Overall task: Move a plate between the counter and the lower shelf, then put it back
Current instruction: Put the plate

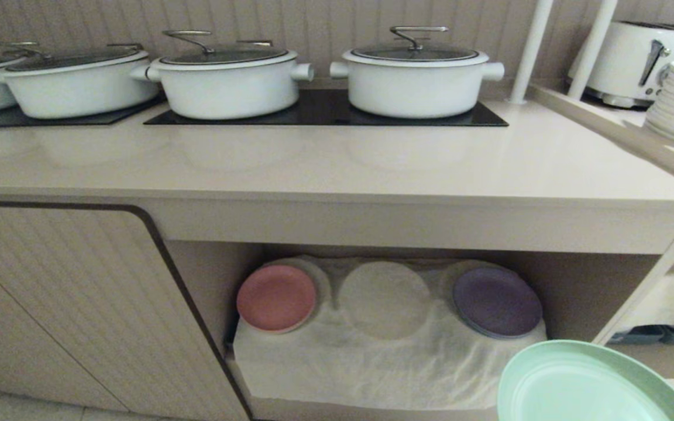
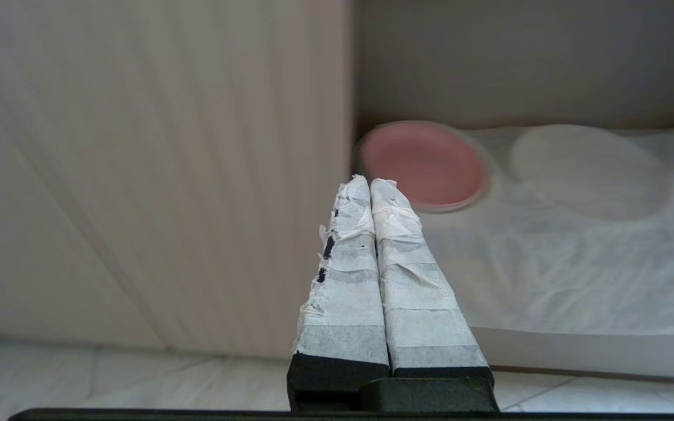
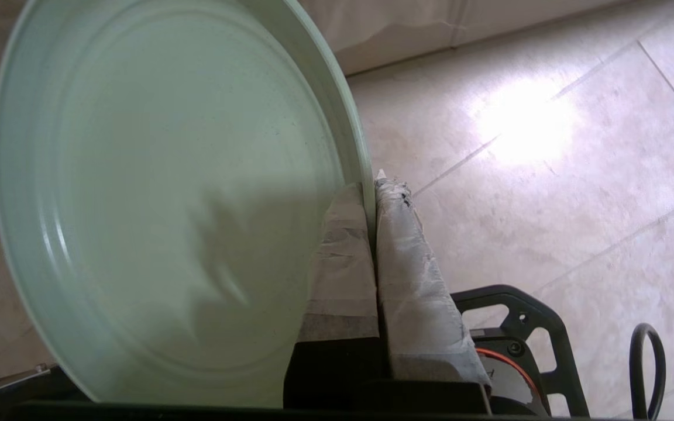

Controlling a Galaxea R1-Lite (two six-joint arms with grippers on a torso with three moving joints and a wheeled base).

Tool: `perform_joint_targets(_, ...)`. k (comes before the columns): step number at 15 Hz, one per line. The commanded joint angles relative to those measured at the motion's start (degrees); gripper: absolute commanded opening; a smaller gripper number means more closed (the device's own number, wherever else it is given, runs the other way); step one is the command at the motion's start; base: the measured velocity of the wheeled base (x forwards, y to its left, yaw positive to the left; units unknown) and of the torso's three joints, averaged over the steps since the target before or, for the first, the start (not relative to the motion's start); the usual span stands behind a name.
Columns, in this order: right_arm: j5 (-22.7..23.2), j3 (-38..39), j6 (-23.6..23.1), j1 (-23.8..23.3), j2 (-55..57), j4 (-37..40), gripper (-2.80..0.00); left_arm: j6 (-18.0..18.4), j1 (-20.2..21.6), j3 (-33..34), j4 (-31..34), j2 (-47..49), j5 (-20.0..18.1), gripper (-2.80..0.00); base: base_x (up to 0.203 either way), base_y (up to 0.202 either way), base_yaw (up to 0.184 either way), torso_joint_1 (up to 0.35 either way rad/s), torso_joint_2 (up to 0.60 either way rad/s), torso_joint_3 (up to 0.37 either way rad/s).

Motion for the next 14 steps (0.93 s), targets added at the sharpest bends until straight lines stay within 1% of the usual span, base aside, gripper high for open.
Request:
perform_joint_targets(1, -0.1, 0.2, 0.2, 0.0, 0.1, 0.1, -2.8, -0.1, 0.0, 0.0, 0.0, 0.0, 0.0, -2.8, 0.003, 0.005, -0.069, 0.002, 0.01, 0.0)
perform_joint_targets(4, -0.1, 0.3, 0.5, -0.1, 0.1, 0.1, -2.8, 0.0, 0.0, 0.0, 0.0, 0.0, 0.0, -2.8, 0.0, 0.0, 0.0, 0.0, 0.0, 0.0)
perform_joint_targets(8, -0.2, 0.4, 2.4, -0.2, 0.2, 0.2, -2.8, 0.0, 0.0, 0.0, 0.0, 0.0, 0.0, -2.8, 0.0, 0.0, 0.0, 0.0, 0.0, 0.0)
perform_joint_targets(14, -0.2, 0.4, 2.4, -0.1, 0.2, 0.1, -2.8, 0.0, 0.0, 0.0, 0.0, 0.0, 0.0, -2.8, 0.0, 0.0, 0.0, 0.0, 0.0, 0.0)
